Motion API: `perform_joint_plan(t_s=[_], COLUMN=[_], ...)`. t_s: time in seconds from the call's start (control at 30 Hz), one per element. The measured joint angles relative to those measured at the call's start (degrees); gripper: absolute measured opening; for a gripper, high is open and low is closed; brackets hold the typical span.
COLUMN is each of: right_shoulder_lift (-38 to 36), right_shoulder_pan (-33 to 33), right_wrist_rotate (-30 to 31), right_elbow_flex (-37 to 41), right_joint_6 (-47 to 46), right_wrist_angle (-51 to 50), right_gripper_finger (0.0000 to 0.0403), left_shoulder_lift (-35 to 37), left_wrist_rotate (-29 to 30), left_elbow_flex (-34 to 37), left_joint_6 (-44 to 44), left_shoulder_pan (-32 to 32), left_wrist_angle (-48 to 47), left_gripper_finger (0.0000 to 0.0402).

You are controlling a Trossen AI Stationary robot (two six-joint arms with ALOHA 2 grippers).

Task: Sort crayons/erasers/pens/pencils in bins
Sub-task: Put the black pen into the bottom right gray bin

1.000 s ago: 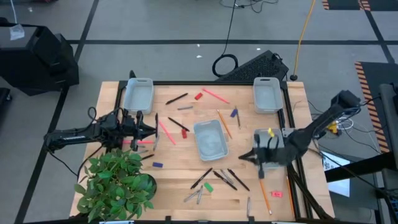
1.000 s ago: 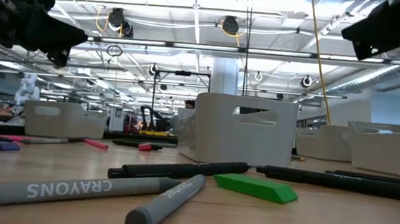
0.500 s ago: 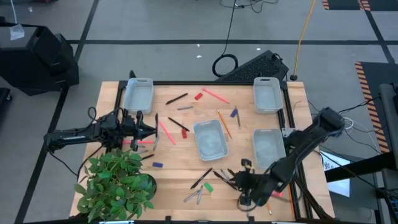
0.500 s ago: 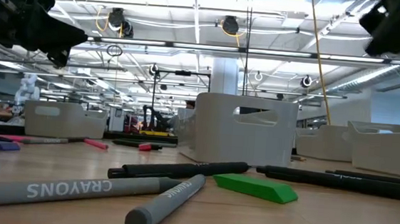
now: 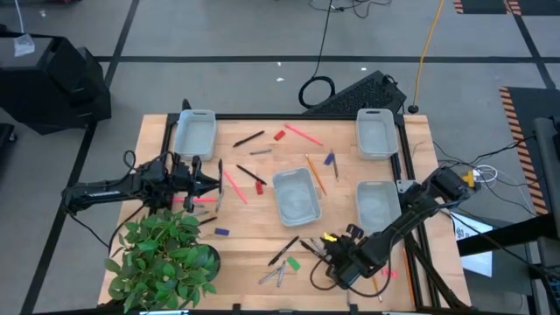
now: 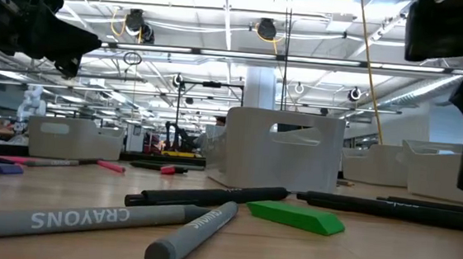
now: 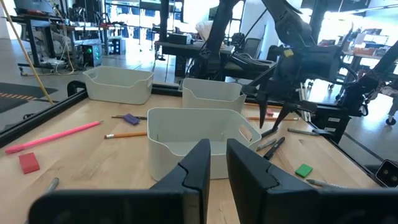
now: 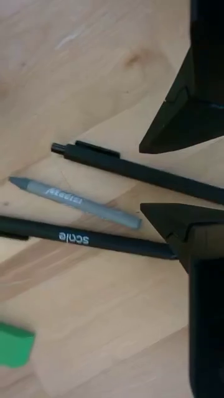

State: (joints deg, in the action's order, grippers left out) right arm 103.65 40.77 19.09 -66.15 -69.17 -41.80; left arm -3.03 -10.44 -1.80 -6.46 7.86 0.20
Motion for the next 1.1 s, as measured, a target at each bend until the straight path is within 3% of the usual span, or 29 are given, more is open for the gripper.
perform_joint_plan(t_s=[0.47, 0.9, 1.1], right_shoulder_lift=[3.11, 3.11, 1.67], right_shoulder_pan=[-0.81, -0.81, -1.02], right_wrist_rotate=[-4.14, -6.89, -6.95], right_elbow_flex=[-0.09, 4.36, 4.55], right_joint_6=[1.13, 1.02, 2.91], right_wrist_angle=[-0.26, 1.67, 1.77], right_gripper_finger=[0.0131, 0.0046, 0.0027], left_shoulder_lift=[0.00, -0.01, 0.01], left_wrist_rotate=[0.00, 0.00, 0.00], left_elbow_flex=[0.00, 0.00, 0.00], left_joint_6=[0.00, 0.00, 0.00], left_shoulder_pan=[-0.01, 0.00, -0.01], left_wrist_angle=[-0.02, -0.02, -0.02], left_gripper_finger=[0.0056, 0.0056, 0.0056])
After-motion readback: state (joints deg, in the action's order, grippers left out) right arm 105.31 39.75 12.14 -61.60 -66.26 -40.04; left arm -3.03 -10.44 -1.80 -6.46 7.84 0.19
